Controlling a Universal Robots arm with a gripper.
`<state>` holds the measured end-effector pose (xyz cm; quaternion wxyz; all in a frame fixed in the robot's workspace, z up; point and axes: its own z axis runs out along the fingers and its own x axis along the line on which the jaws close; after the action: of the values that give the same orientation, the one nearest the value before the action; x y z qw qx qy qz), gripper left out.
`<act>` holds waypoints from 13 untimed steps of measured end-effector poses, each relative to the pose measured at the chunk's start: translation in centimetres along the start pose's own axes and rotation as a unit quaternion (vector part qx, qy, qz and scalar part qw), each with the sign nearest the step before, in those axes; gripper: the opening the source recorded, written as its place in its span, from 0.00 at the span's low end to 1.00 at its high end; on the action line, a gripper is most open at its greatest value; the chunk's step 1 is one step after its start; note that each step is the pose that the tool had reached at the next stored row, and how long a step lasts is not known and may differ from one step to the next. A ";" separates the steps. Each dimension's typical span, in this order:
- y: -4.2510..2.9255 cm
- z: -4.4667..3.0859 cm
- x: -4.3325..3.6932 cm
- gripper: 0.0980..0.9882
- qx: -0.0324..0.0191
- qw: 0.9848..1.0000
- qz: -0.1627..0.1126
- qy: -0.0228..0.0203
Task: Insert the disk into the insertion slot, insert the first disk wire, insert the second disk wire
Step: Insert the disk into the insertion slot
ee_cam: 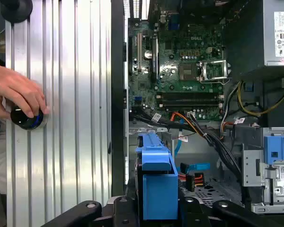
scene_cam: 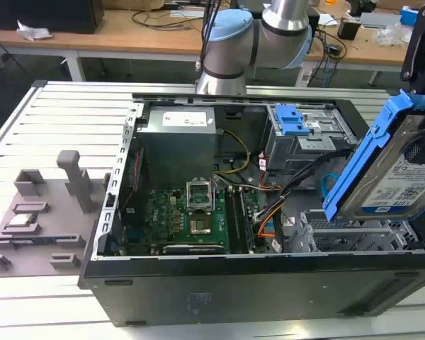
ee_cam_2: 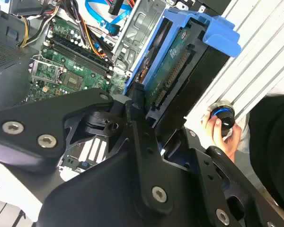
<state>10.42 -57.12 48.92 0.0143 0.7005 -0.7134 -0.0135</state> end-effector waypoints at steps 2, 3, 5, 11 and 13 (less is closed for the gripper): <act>0.03 0.04 0.00 0.30 0.000 1.000 0.000 0.000; 0.04 0.13 0.00 0.30 0.000 1.000 0.000 0.000; 0.03 0.40 0.00 0.30 0.000 1.000 0.000 0.000; -0.01 1.31 0.00 0.30 0.000 1.000 0.000 0.000; -0.02 1.53 -0.01 0.30 0.000 1.000 0.000 0.000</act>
<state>10.38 -57.12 47.38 0.0142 0.7006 -0.7133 -0.0136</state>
